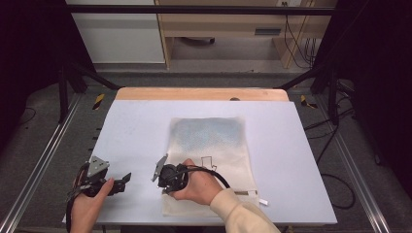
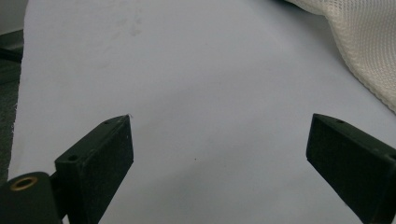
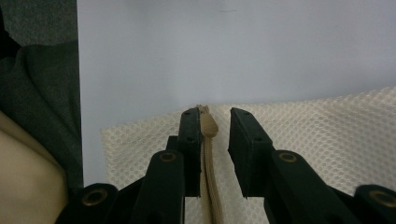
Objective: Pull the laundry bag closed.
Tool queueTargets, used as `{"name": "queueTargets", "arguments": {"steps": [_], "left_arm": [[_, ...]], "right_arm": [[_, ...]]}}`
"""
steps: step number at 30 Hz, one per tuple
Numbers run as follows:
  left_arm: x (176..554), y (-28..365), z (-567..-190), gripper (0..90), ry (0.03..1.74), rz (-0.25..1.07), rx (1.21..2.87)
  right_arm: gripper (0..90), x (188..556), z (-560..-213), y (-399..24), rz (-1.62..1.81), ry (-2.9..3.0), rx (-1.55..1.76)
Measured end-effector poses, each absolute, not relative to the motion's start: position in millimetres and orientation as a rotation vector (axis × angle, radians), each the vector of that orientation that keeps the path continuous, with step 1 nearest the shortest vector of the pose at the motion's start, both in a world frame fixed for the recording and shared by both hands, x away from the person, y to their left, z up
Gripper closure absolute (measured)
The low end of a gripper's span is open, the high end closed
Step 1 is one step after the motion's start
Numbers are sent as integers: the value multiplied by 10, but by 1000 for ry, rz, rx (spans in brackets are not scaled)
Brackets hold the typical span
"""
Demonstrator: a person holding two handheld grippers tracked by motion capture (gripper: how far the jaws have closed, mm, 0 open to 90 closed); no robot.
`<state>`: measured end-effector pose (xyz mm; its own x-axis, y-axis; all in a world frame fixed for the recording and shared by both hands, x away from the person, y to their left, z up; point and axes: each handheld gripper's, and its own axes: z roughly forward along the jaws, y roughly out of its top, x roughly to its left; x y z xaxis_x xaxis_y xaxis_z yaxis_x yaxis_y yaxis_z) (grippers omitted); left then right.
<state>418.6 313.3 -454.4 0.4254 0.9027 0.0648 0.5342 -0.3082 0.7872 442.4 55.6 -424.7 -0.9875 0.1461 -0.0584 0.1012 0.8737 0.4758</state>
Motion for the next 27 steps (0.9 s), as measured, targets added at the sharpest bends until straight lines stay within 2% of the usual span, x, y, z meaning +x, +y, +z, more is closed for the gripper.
{"name": "queueTargets", "arguments": {"steps": [13, 18, 20, 27], "left_arm": [[4179, 3124, -4536, 76, 1200, 657, 1985], [4173, 3110, -4533, 77, 1191, 647, 1989], [4169, 3103, -4529, 77, 1189, 636, 1988], [4104, 3065, -4475, 77, 1161, 594, 1971]], "right_arm": [[722, 4486, -4369, 650, 713, 3024, 231], [755, 4496, -4396, 668, 686, 3040, 233], [806, 4498, -4397, 669, 685, 3043, 224], [818, 4481, -4362, 652, 722, 3040, 226]]}}
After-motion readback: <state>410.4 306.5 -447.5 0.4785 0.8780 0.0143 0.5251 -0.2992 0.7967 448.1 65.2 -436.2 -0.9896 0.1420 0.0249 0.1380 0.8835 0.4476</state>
